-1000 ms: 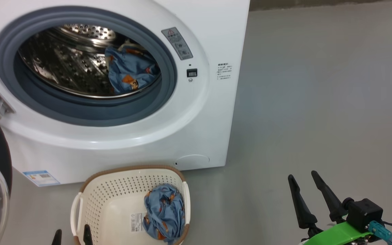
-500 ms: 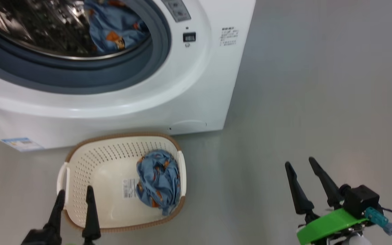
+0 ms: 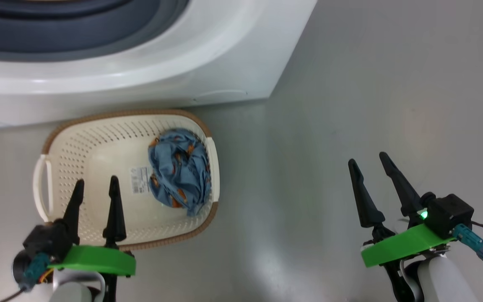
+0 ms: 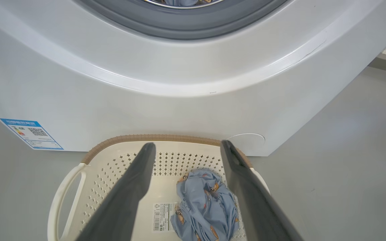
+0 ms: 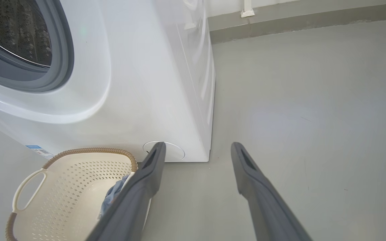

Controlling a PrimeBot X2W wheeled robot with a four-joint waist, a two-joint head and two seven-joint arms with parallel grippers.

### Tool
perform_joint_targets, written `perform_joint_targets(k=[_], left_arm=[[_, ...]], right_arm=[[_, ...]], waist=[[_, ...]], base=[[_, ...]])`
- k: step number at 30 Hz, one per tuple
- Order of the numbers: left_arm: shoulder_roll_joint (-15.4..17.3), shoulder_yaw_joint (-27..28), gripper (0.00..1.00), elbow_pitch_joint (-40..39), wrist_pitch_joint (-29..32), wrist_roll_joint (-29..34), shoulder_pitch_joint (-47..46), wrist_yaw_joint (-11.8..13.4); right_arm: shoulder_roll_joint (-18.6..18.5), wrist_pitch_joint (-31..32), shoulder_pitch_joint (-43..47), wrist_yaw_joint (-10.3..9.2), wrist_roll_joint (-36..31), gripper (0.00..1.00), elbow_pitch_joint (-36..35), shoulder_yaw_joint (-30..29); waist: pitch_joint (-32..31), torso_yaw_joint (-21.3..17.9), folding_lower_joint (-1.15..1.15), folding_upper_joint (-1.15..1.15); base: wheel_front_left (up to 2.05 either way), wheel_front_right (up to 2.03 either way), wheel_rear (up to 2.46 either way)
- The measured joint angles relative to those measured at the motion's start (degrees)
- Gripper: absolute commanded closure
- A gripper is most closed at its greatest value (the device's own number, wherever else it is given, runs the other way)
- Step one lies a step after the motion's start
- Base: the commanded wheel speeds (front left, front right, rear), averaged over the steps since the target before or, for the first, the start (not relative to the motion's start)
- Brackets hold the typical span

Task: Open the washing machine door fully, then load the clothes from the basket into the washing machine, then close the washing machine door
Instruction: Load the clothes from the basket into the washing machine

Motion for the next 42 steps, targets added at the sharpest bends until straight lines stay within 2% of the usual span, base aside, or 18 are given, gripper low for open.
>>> perform_joint_targets(k=[8, 13, 18, 28, 35, 42], left_arm=[[-0.09, 1.16, 0.00, 8.36, 0.00, 0.03, -7.91, -3.47], [0.47, 0.57, 0.00, 13.57, -0.01, -0.02, -12.75, -4.49], [2.07, -2.01, 0.00, 18.55, 0.00, -2.10, -17.05, -4.92], [6.76, -9.34, 0.00, 28.47, 0.32, -10.78, -24.81, -4.92], [9.88, -13.23, 0.00, 33.51, 5.11, -16.07, -30.17, -4.92], [12.66, -14.86, 0.00, 39.16, 9.98, -16.63, -35.51, -4.92]], right_arm=[[0.21, 0.00, -2.76, 0.00, 0.11, 0.00, -0.94, 0.41], [0.43, 0.00, -3.04, 0.00, 0.52, 0.00, -1.41, 0.41], [0.54, 0.00, -4.04, 0.00, 0.71, 0.00, -1.85, 0.43], [0.73, 0.00, -5.03, 0.00, 3.66, 0.00, -2.70, 1.22], [0.79, 0.00, -5.04, 0.00, 4.48, 0.00, -2.74, 1.90], [0.88, 0.00, -5.27, 0.00, 6.10, 0.00, -2.89, 2.52]], waist=[[7.03, -1.35, 0.00, 0.00], [10.53, -2.78, 0.00, 0.00], [13.71, -4.42, 0.00, 0.00], [18.76, -7.86, 0.00, 0.00], [20.88, -10.04, 0.00, 0.00], [22.89, -11.83, 0.00, 0.00]], base=[[0.00, 0.00, 0.00], [0.00, 0.00, 0.00], [0.00, 0.00, 0.00], [0.00, 0.00, 0.00], [0.00, 0.00, 0.00], [0.00, 0.00, 0.00]])
